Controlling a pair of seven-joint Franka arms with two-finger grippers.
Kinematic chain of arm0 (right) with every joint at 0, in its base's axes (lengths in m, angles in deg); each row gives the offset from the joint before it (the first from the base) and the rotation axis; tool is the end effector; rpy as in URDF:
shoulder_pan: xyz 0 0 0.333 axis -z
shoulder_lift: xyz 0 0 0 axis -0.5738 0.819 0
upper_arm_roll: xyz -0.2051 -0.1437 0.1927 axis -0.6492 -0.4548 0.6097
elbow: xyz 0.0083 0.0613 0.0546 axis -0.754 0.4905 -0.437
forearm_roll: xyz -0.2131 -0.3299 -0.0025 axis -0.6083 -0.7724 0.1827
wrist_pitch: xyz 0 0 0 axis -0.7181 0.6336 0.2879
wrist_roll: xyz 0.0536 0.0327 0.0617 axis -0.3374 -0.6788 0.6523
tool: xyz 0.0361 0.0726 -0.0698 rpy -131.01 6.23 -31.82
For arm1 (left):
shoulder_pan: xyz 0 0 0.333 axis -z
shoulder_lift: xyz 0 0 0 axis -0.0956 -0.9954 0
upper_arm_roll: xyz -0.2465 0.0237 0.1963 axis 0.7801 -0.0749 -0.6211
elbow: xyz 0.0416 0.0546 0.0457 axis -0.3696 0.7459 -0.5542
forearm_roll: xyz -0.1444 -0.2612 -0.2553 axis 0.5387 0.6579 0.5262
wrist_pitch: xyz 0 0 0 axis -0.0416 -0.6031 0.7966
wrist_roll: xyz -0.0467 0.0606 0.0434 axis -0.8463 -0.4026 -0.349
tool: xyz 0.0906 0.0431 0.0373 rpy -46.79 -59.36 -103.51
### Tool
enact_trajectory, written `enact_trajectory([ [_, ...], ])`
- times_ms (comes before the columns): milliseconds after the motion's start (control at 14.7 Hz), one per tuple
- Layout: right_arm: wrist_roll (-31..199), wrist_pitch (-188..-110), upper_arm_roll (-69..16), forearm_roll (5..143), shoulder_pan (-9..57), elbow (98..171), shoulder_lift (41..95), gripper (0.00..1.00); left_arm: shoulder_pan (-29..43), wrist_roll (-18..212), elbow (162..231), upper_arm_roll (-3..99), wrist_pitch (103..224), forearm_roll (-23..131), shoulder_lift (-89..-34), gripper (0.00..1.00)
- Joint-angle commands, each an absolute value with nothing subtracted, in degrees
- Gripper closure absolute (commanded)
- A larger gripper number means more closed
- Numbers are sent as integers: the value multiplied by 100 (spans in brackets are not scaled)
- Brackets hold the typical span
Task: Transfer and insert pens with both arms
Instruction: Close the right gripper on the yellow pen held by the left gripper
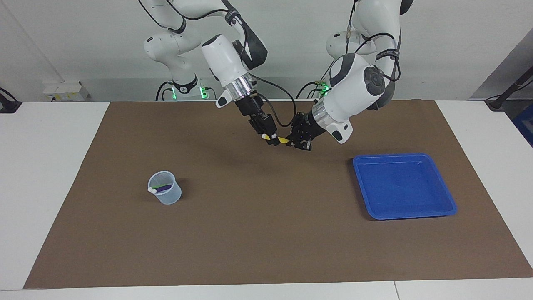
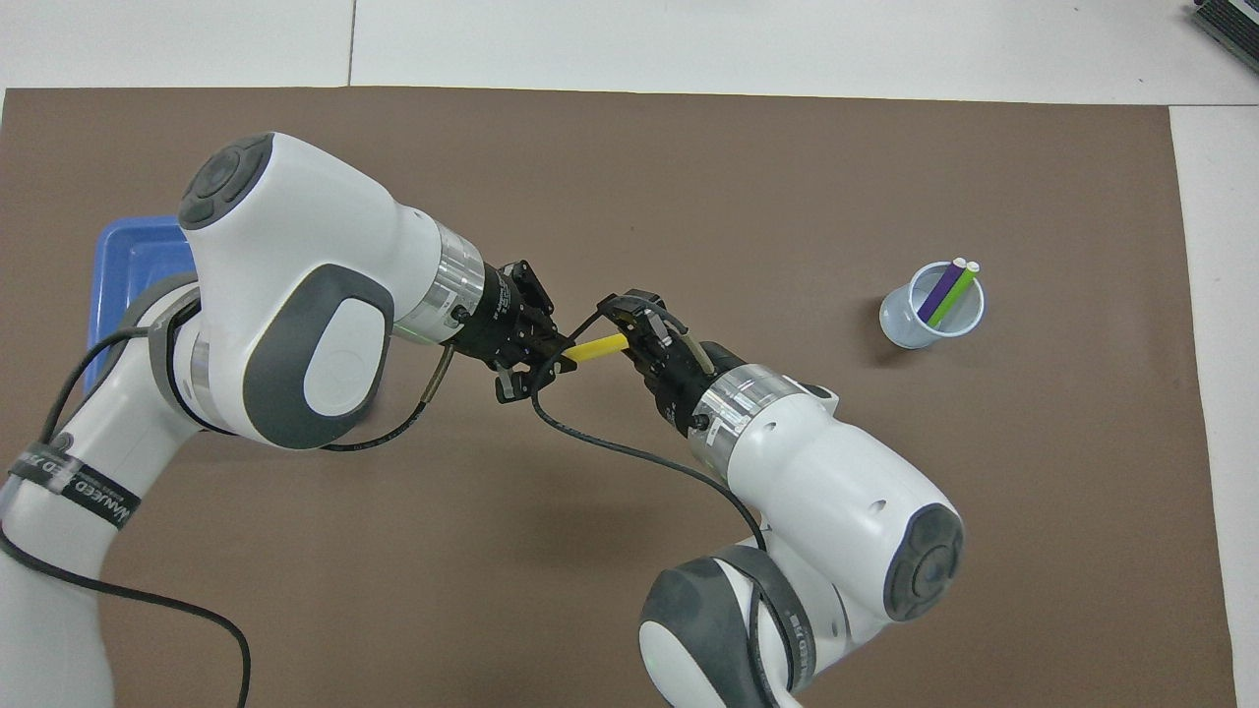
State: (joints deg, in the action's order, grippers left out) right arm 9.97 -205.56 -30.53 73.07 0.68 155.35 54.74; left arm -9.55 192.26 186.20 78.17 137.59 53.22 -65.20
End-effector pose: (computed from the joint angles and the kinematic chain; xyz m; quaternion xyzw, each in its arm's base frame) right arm 0.4883 0.3239 0.4653 -0.8039 0.4351 -0.1385 0.3811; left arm 0.5471 -0.3053 0.4755 0.6736 0.6920 -0.2382 0.1033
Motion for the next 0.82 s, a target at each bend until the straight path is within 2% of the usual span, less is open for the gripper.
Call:
enact_trajectory([
  [0, 867, -20754, -3055, 7426, 21, 15673, 5392, 57, -944, 19292, 18652, 7787, 13635, 5258, -6417, 100],
  [204, 867, -20754, -3055, 7426, 21, 15673, 5392, 63, -944, 19284, 18652, 7796, 13635, 5258, -6417, 100],
  [681, 867, -20754, -3055, 7426, 21, 15673, 5401, 100, -944, 19284, 18670, 7796, 13679, 5258, -6417, 100],
  [749, 867, -20754, -3055, 7426, 30, 15664, 5401, 100, -944, 19284, 18670, 7796, 13679, 5258, -6417, 100],
])
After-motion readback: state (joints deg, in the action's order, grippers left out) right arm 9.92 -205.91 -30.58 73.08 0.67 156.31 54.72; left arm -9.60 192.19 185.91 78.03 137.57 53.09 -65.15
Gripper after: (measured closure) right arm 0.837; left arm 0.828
